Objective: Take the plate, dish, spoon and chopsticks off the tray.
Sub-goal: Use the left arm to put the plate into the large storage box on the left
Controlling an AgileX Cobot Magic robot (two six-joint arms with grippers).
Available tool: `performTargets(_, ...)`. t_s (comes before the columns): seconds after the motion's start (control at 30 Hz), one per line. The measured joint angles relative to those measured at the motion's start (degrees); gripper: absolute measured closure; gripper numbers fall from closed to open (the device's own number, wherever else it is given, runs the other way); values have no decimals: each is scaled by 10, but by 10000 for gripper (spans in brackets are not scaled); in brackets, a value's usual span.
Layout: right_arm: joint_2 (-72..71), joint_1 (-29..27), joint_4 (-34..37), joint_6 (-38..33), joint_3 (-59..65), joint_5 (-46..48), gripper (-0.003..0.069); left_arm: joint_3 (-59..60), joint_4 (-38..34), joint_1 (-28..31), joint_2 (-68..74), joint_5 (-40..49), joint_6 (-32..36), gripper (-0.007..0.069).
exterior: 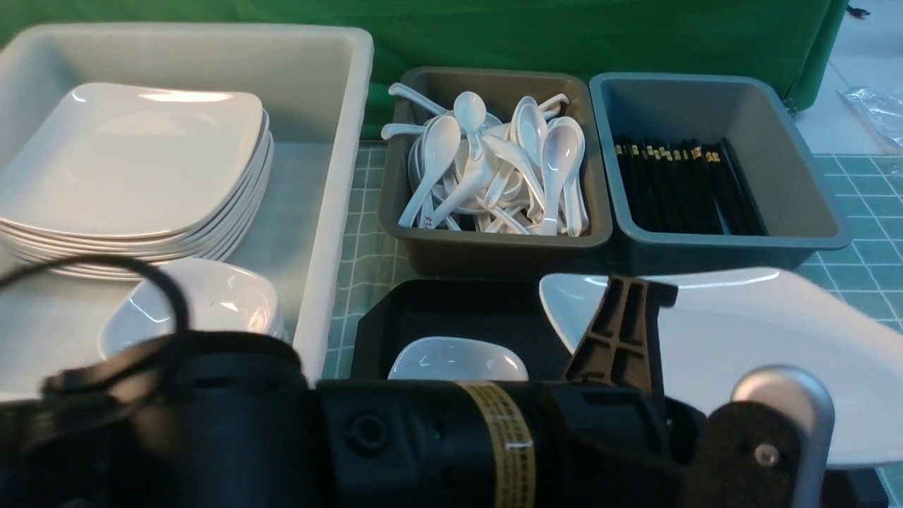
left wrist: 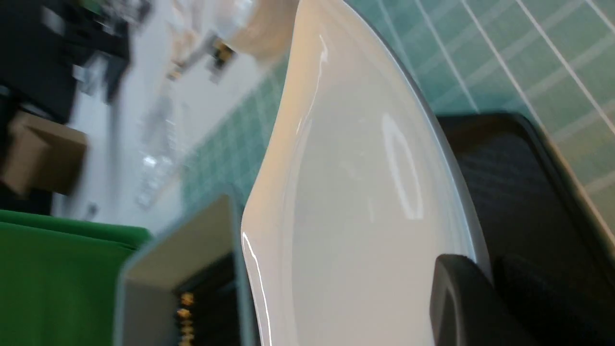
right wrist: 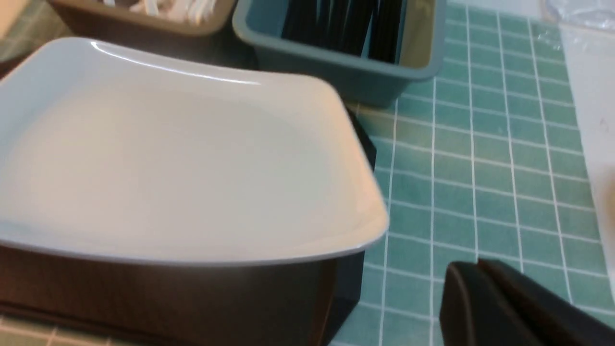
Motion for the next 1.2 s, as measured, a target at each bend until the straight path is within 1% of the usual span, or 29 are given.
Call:
performTargets(0.07,1,0,0,2,-2,-4,634,0,-1,0,-17,-1,-3,587)
performTargets(0.2,28,0,2,4,-8,-14,634,0,16,22,-78,37,-44,587)
performTargets(0.3,51,0,17,4,-8,-32,636,0,60,66,-106,87,-102,586)
performTargets(0.37,69,0,40,-2,-8,-46,636,0,100,109,-121,120,-150,586)
performTargets(0.4,85,0,67,-16,-8,-60,636,0,137,152,-132,152,-185,586)
performTargets(0.43,93,0,86,-27,-8,-68,636,0,155,182,-135,163,-202,586)
performTargets(0.5,112,0,120,-50,-8,-85,636,0,186,241,-136,180,-221,586)
performTargets(0.53,114,0,123,-53,-8,-88,636,0,188,249,-136,182,-222,586)
performTargets(0.6,135,0,164,-82,-8,-105,636,0,202,337,-125,183,-229,586)
performTargets(0.73,161,0,228,-130,-9,-128,636,0,207,505,-62,132,-227,586)
performTargets(0.8,166,0,261,-156,-9,-141,636,0,210,561,-24,103,-218,586)
performTargets(0.87,168,0,279,-174,-9,-149,635,0,225,598,14,85,-215,586)
performTargets(0.97,168,0,284,-182,-9,-151,634,0,244,618,50,76,-214,586)
performTargets(1.1,168,0,286,-183,-9,-152,634,0,276,624,89,61,-212,587)
performTargets(1.2,168,0,287,-183,-9,-152,634,0,284,624,110,51,-214,594)
